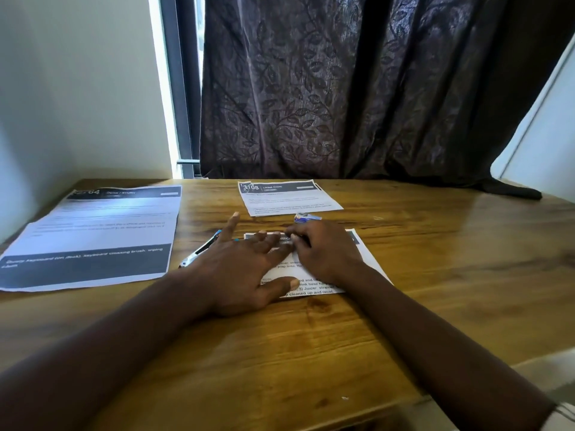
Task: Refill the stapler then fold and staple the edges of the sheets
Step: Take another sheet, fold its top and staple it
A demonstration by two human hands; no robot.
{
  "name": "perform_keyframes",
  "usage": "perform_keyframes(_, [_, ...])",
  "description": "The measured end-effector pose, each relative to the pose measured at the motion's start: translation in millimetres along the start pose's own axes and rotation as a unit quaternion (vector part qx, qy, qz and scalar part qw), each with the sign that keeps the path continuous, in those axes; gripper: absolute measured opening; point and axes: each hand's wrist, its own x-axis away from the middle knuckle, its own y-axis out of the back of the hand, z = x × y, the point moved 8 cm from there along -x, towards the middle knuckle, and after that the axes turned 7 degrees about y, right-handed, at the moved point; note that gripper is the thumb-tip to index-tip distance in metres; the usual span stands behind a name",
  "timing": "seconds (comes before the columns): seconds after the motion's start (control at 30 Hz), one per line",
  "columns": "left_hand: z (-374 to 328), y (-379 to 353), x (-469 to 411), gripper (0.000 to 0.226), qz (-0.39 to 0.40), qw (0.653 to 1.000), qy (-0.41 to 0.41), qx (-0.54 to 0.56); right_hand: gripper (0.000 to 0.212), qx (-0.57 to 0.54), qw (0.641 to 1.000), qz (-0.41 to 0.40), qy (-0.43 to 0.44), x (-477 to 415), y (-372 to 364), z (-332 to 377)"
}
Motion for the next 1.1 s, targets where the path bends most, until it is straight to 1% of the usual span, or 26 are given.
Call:
perform_keyframes(0.17, [7.1,-7.3,1.0,0.098,0.043,0.997,0.059,0.015,0.031,0.015,1.0,0.001,0.001,0.2,2.8,4.2])
perform_keyframes(0.27, [10.3,-6.7,6.0,0.099,0.031,0.997,0.066,0.035,0.03,0.034,0.999,0.001,0.011,-2.2,3.7,6.3])
perform_keyframes(0.33, [12.1,2.6,10.6,0.094,-0.016,0.997,0.058,0.04,0.028,0.056,0.998,0.009,0.026,-5.1,0.6,6.2])
perform_keyframes(0.4, [20.7,17.9,13.2,0.085,-0.091,0.993,0.057,0.041,0.026,0.069,0.996,0.014,0.055,-9.1,-3.0,6.7])
perform_keyframes(0.43, [29.4,26.1,13.6,0.081,-0.124,0.988,0.07,0.054,0.027,0.071,0.995,0.012,0.075,-11.3,-4.9,7.9])
perform_keyframes(0.5, [47.8,37.6,13.2,0.076,-0.165,0.977,0.099,0.091,0.034,0.07,0.991,0.019,0.115,-13.6,-9.0,11.6])
perform_keyframes(0.57, [63.4,41.8,13.0,0.07,-0.183,0.971,0.113,0.102,0.047,0.071,0.986,0.043,0.144,-14.7,-14.7,18.4])
perform_keyframes(0.67, [81.9,42.8,15.6,0.066,-0.165,0.971,0.14,0.101,0.064,0.061,0.981,0.092,0.162,-14.5,-23.2,25.8])
perform_keyframes(0.77, [91.7,37.8,16.7,0.062,-0.128,0.976,0.165,0.065,0.07,0.073,0.978,0.094,0.172,-14.5,-21.9,25.9])
perform_keyframes(0.83, [99.0,31.7,18.2,0.058,-0.103,0.974,0.188,0.079,0.066,0.074,0.979,0.085,0.17,-14.3,-20.0,25.6])
perform_keyframes(0.9, [104.5,22.5,18.3,0.053,-0.059,0.971,0.209,0.1,0.06,0.061,0.981,0.074,0.166,-13.3,-18.5,24.1])
perform_keyframes(1.0, [111.1,16.6,18.0,0.045,-0.029,0.965,0.212,0.151,0.051,0.055,0.983,0.048,0.17,-11.9,-14.3,25.2])
perform_keyframes(1.1, [116.7,16.8,20.7,0.05,-0.009,0.959,0.217,0.181,0.042,0.016,0.983,0.023,0.182,-8.5,-8.0,27.8])
